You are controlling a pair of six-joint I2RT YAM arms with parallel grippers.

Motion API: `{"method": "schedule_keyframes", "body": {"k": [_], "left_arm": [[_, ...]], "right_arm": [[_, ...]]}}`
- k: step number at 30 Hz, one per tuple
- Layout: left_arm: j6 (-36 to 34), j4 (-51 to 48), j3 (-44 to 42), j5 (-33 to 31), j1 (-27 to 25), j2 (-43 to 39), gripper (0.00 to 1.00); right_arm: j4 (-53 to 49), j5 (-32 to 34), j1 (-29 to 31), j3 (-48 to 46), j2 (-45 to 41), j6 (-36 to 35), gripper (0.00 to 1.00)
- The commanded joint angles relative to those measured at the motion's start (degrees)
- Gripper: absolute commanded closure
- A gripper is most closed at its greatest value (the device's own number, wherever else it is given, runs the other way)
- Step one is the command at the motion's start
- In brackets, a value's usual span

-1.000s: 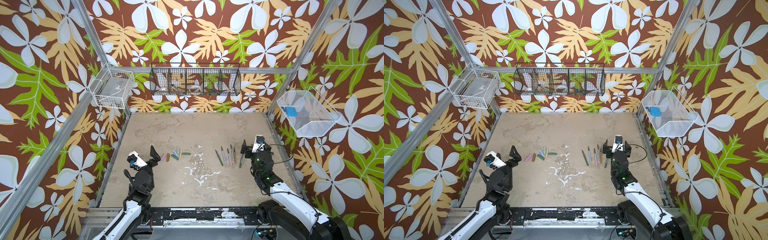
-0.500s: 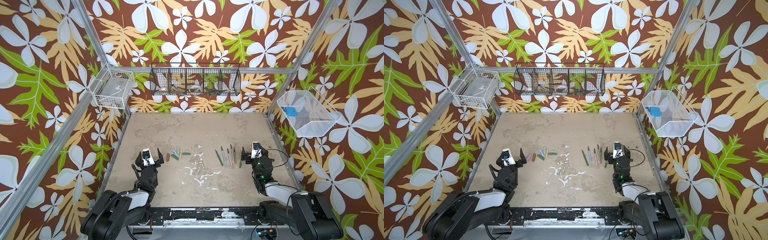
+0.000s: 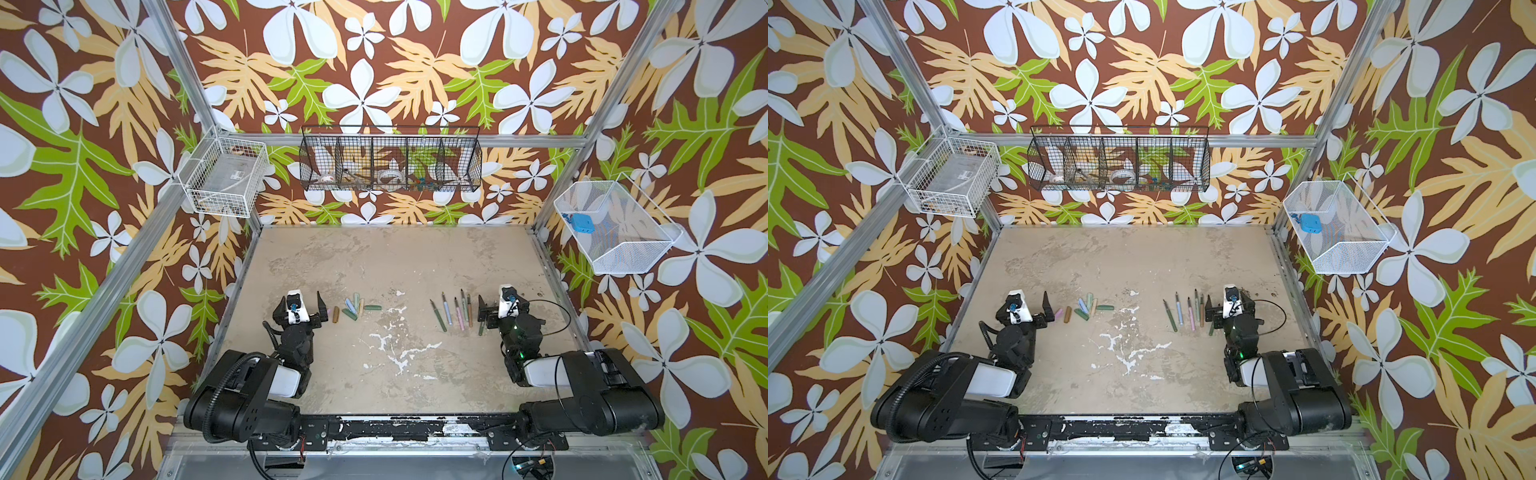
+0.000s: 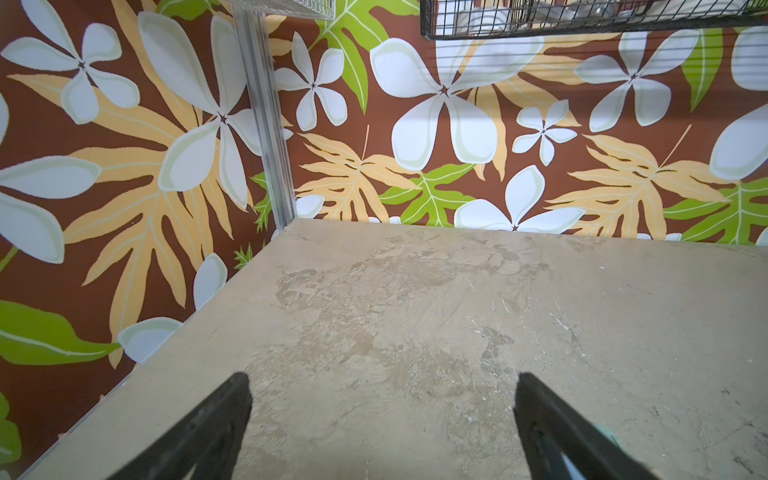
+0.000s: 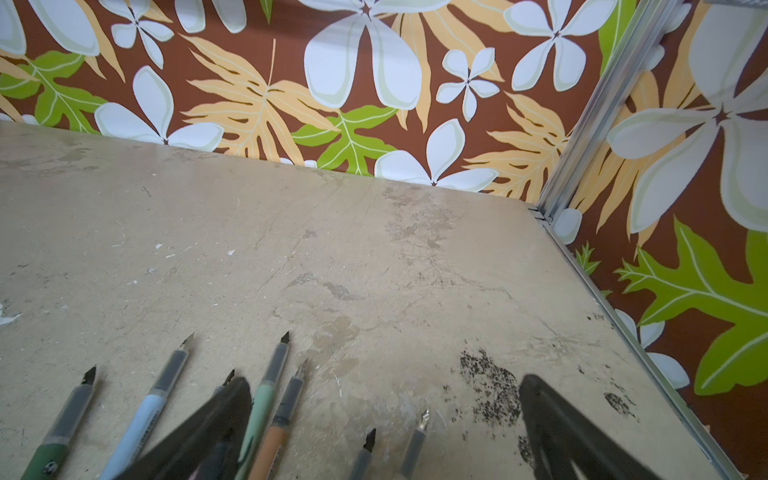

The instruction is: Open the pen caps

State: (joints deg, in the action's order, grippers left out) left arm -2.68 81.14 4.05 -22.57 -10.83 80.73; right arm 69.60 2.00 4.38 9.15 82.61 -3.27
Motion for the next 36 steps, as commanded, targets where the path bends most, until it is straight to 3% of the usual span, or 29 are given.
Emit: {"method": "schedule_keyframes", "body": {"k": [1, 2, 4, 6, 7, 11, 15, 36], "left_arm": [[1.8, 1.4, 1.2, 5.0, 1.8, 2.8, 0.0], [1.3, 2.3, 1.6, 5.3, 1.8, 4.2, 0.0], [2.8, -5.3, 3.1, 7.9, 3.1, 1.6, 0.0], [2.6, -2.1, 3.0, 8.5, 3.4, 3.4, 0.0], [3.1, -5.8, 3.7, 8.7, 3.6, 2.1, 0.0], [3.5, -4.4, 3.4, 8.4, 3.9, 2.4, 0.0], [3.5, -3.5, 3.1, 8.1, 3.9, 2.6, 0.0], [3.5, -3.1, 3.1, 7.9, 3.9, 2.8, 0.0]], "right_arm": [[1.6, 0.9, -0.6, 1.1, 1.3, 1.8, 0.0], [0.8, 0.1, -1.0, 1.4, 1.3, 2.1, 0.01], [-0.5, -1.7, -2.2, 2.3, 1.5, 2.9, 0.0], [-0.9, -1.5, -2.7, 2.8, 1.9, 3.5, 0.0], [-1.2, -1.5, -2.9, 2.9, 1.9, 3.7, 0.0], [-1.2, -1.4, -3.0, 2.9, 1.9, 4.0, 0.0], [-0.1, 3.2, -3.0, 2.0, 1.5, 5.8, 0.0], [-0.5, 3.5, -3.0, 2.3, 1.6, 5.7, 0.0]]}}
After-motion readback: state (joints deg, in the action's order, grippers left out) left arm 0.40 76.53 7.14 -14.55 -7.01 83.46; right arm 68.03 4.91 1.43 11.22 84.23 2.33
